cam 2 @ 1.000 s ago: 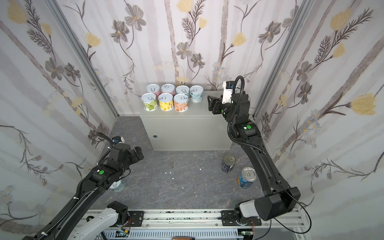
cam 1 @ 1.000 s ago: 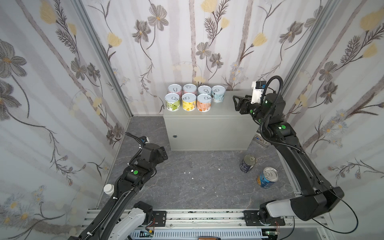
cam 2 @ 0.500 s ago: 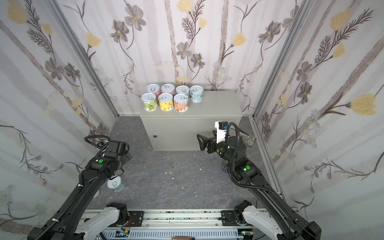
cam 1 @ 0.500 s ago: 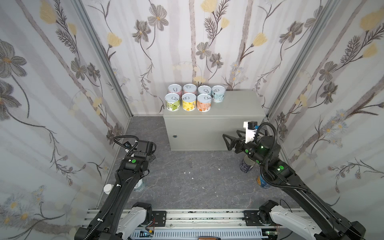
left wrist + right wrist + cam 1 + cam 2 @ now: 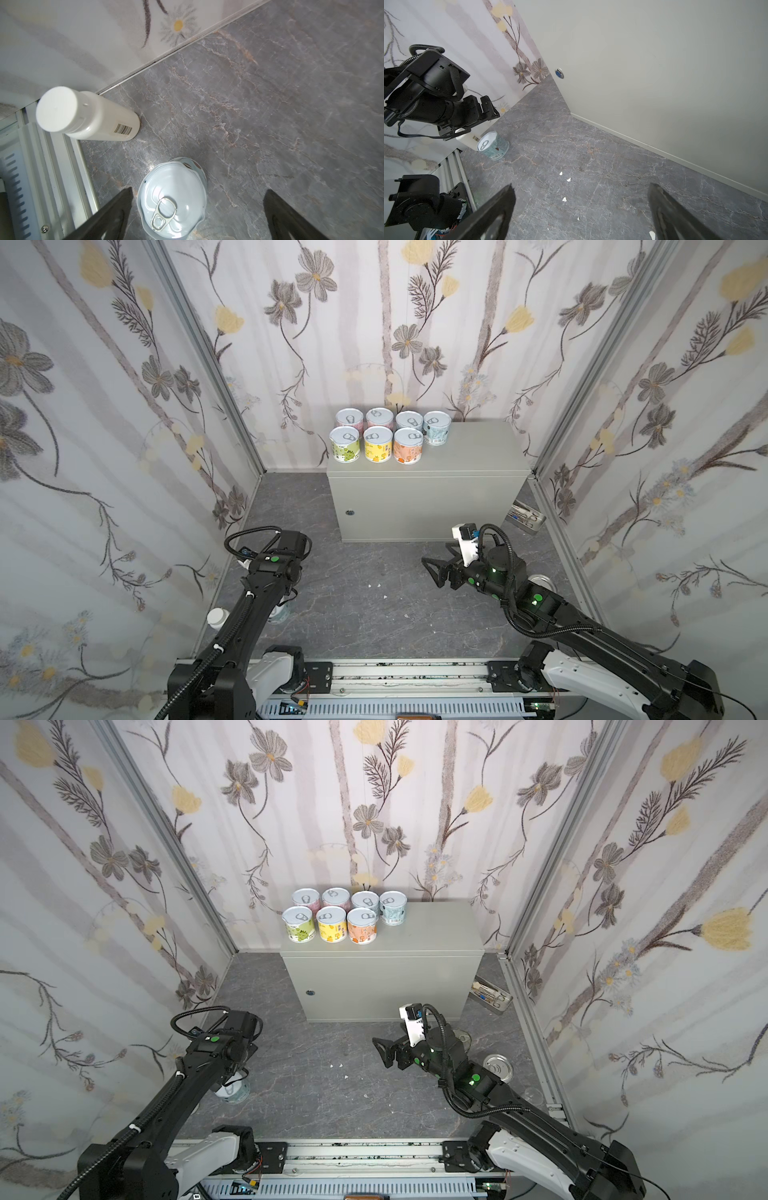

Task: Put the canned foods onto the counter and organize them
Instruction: 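Withdraw the right gripper down while the left gripper reaches toward another floor can, then close the left gripper on the pale teal can beside the white bottle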

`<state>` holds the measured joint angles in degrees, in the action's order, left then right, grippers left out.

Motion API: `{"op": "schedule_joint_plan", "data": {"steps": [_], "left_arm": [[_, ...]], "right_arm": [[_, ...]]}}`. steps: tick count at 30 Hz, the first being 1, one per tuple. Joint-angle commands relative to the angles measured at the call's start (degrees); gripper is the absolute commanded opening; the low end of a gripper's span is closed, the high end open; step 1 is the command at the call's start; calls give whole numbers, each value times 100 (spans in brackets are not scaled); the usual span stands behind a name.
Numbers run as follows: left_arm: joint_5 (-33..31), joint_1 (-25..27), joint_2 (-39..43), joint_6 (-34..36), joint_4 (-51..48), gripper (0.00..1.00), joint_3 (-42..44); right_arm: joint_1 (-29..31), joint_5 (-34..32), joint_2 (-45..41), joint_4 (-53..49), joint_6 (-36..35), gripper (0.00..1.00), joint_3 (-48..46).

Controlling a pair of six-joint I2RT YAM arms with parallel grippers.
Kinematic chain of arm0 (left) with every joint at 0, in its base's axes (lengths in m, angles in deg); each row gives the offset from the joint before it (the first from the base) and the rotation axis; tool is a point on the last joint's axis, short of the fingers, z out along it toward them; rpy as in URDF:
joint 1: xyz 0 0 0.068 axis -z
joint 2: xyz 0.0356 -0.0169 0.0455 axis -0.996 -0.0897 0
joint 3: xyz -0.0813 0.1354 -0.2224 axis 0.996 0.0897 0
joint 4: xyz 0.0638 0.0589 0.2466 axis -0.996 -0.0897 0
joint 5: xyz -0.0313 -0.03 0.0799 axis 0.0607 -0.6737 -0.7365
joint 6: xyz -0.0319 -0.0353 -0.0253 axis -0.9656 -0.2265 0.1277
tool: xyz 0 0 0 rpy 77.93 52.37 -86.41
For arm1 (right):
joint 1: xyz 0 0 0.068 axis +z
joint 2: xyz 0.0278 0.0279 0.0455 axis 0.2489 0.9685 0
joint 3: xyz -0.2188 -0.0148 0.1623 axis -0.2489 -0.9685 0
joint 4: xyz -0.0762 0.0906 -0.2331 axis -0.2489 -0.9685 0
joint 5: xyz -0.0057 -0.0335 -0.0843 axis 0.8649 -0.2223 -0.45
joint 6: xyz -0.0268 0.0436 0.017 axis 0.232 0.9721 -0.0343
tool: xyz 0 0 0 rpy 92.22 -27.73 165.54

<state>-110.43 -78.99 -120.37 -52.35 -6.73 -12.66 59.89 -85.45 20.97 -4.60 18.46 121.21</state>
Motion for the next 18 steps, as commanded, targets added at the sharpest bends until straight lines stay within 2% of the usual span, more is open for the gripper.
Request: {"op": "schedule_joint_plan", "data": {"steps": [1, 9, 18], "left_arm": [[-292, -48, -107, -299, -5, 100, 5], [-215, -244, -298, -927, 33, 100, 250], [108, -324, -528, -1129, 485, 100, 578]], "right_arm": [[40, -180, -16, 97, 89, 100, -100], [84, -175, 301, 171, 69, 100, -14], [111, -173, 568, 242, 25, 100, 30]]}}
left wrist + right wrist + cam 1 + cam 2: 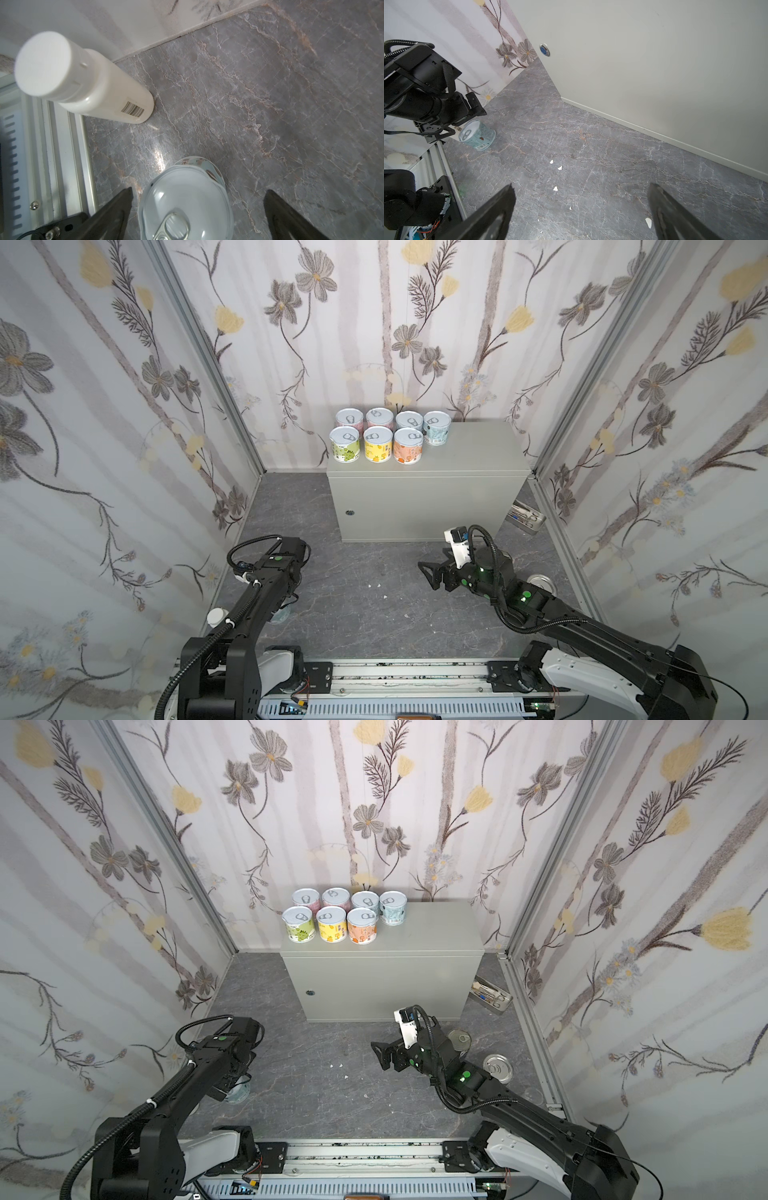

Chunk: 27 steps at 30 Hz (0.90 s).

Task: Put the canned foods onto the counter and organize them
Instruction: 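Close the left gripper on the pale teal can beside the white bottle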

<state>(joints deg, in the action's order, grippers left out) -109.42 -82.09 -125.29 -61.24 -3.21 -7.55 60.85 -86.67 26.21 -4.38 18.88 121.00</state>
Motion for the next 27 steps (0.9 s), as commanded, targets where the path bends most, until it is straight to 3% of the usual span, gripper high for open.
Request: {"op": "schedule_joint_plan", "data": {"steps": [1, 19, 27], "left_arm": [[7, -13, -54, -258, 181, 100, 114], [322, -116, -986, -316, 1152, 99, 490], [205, -189, -1185, -125, 1348, 84, 525]], "right_arm": [[12, -59, 69, 217, -26, 100, 42], [15, 48, 838, 323, -17, 100, 325], [147, 28, 1015, 376, -21, 100, 368]]}}
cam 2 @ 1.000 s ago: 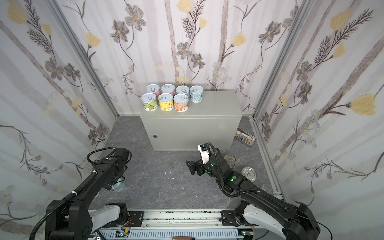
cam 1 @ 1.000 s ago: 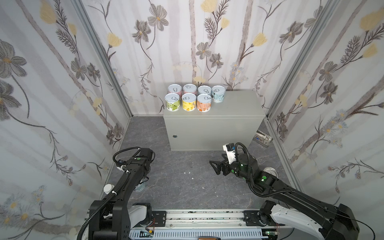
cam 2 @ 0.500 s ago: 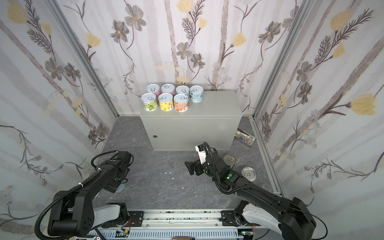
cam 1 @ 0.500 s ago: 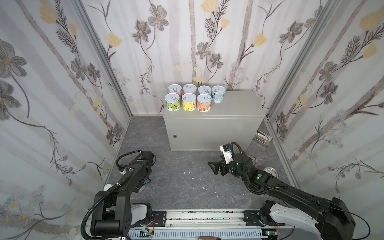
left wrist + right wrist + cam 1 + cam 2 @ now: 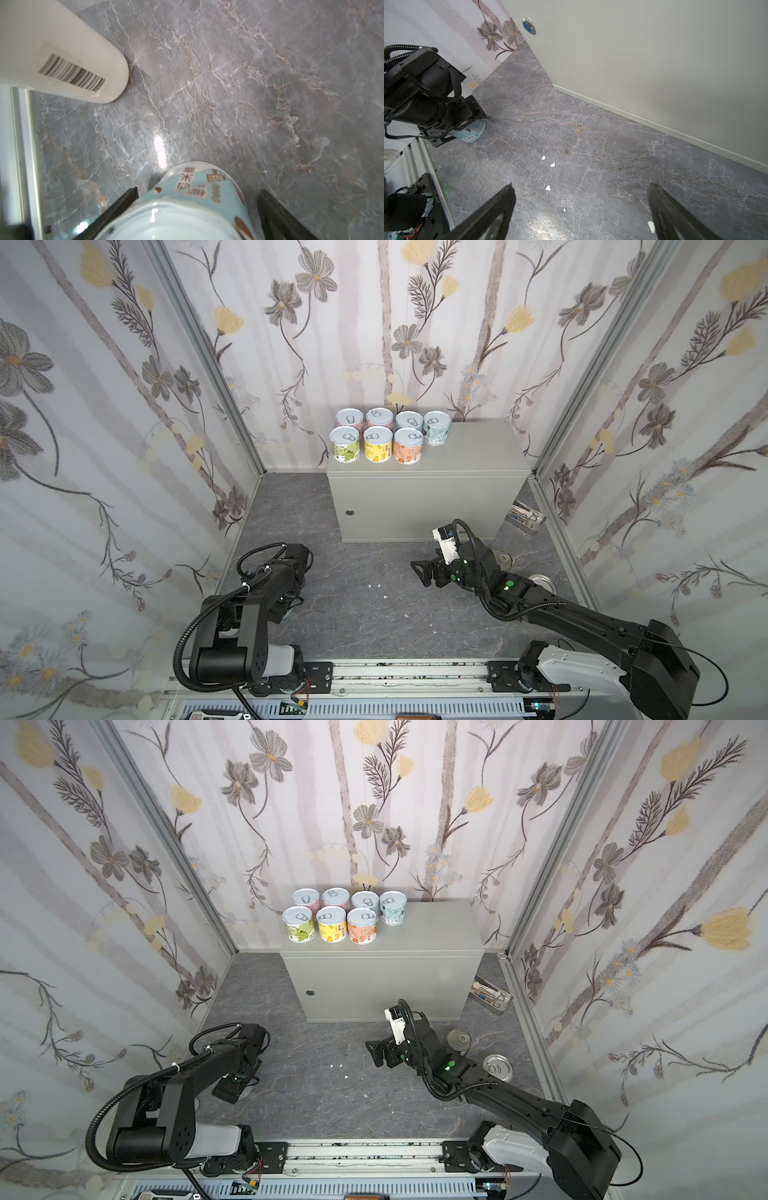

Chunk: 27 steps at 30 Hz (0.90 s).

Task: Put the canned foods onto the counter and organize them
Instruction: 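Close the left gripper on the pale teal can beside the white bottle, then carry the can toward the cabinet front and set it down while the right gripper lowers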

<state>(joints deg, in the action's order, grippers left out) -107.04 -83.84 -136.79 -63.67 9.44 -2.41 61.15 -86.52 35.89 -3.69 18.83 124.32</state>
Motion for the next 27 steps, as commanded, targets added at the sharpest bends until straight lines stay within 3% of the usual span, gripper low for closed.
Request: {"op": "schedule_joint_plan", "data": {"steps": [1, 4, 11, 18, 27], "left_arm": [[-51, -15, -39, 161, 89, 81, -10], [-74, -14, -35, 266, 109, 73, -28], [-35, 188, -18, 467, 173, 65, -76], [-117, 1176, -141, 482, 158, 63, -323], [14, 2993, -661, 548, 40, 61, -1265]], "right_arm": [[160, 9, 58, 318, -13, 100, 33], [164, 4, 86, 331, -13, 100, 34], [169, -46, 56, 383, -26, 100, 17], [169, -103, -134, 478, 14, 100, -191], [104, -234, -1060, 208, 214, 100, -711]]}}
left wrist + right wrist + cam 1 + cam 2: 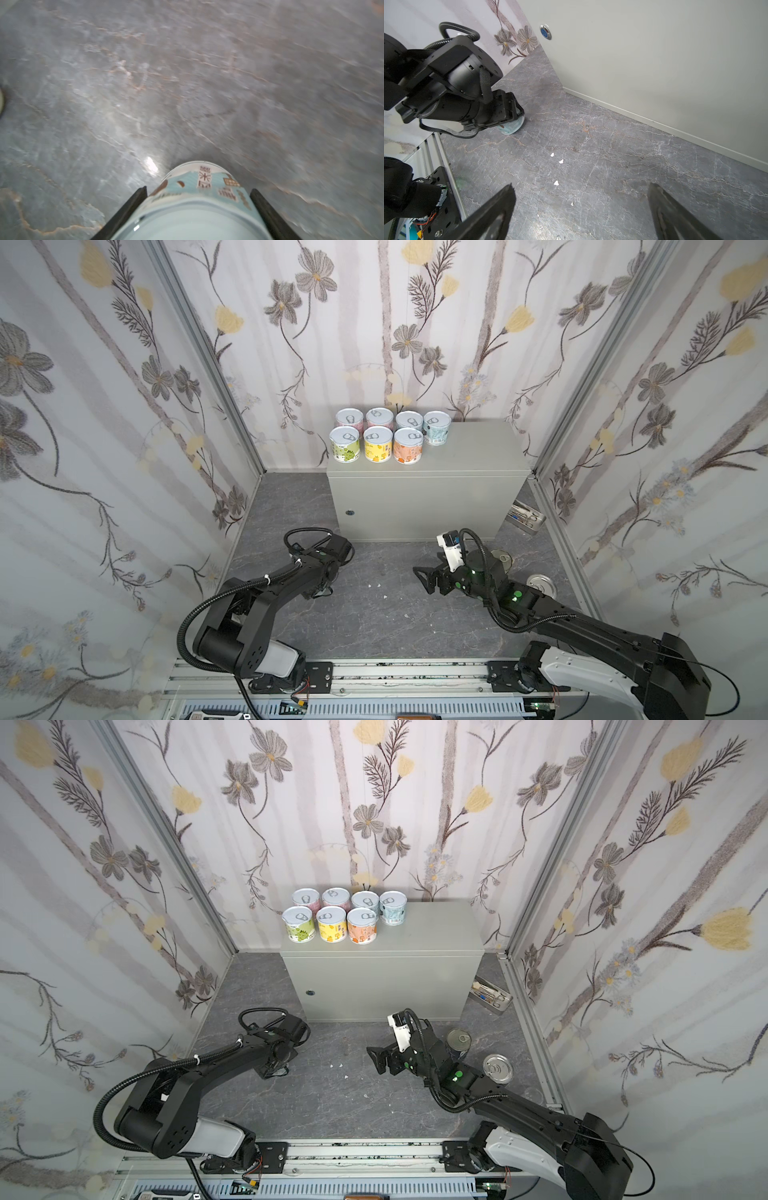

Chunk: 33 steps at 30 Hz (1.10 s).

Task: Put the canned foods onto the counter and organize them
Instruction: 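Carry the can toward the cabinet front and set it down while the right gripper lowers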

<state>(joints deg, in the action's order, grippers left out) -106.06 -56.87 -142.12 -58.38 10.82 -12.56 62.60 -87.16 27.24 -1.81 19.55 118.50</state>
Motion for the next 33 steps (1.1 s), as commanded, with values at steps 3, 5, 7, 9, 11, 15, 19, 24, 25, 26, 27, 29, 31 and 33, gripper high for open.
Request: {"op": "schedule_joint_plan", "data": {"steps": [3, 5, 7, 9, 11, 15, 19, 24, 25, 26, 27, 29, 31, 33], "left_arm": [[-75, 859, -498, 50, -180, 61, -769], [-74, 1237, -829, 113, -216, 61, -1158], [-144, 1569, -1180, 196, -245, 61, -1544], [-184, 1862, -1550, 256, -300, 61, -1914], [-163, 2116, -1942, 320, -343, 61, -2274], [-50, 2463, -2496, 340, -418, 61, -2851], [10, 2826, -2860, 353, -477, 61, -3373], [109, 3067, -3056, 330, -512, 63, -3640], [122, 3089, -3062, 331, -512, 65, -3641], [159, 3096, -3090, 338, -506, 66, -3643], [186, 3107, -3111, 339, -509, 67, -3641], [197, 3147, -3131, 339, -506, 69, -3624], [189, 3177, -3141, 335, -504, 72, -3598], [165, 3191, -3156, 344, -503, 77, -3575]], "right_arm": [[-81, -198, -509, -233, 323, 100, -313], [-345, -269, -799, -367, 506, 100, -501], [-512, -368, -1131, -455, 724, 100, -717], [-758, -506, -1496, -536, 984, 100, -976], [-1079, -538, -1877, -654, 1207, 100, -1204], [-1532, -657, -2473, -892, 1551, 100, -1518], [-1791, -783, -2944, -1106, 1750, 100, -1729], [-1945, -795, -3151, -1203, 1692, 100, -1807], [-1946, -788, -3134, -1206, 1630, 100, -1802], [-1947, -760, -3116, -1158, 1493, 100, -1802], [-1949, -756, -3086, -1145, 1390, 100, -1790], [-1937, -807, -3032, -1203, 1290, 100, -1742], [-1915, -777, -2998, -1225, 1212, 100, -1710], [-1863, -735, -3003, -1185, 1190, 100, -1719]]}}
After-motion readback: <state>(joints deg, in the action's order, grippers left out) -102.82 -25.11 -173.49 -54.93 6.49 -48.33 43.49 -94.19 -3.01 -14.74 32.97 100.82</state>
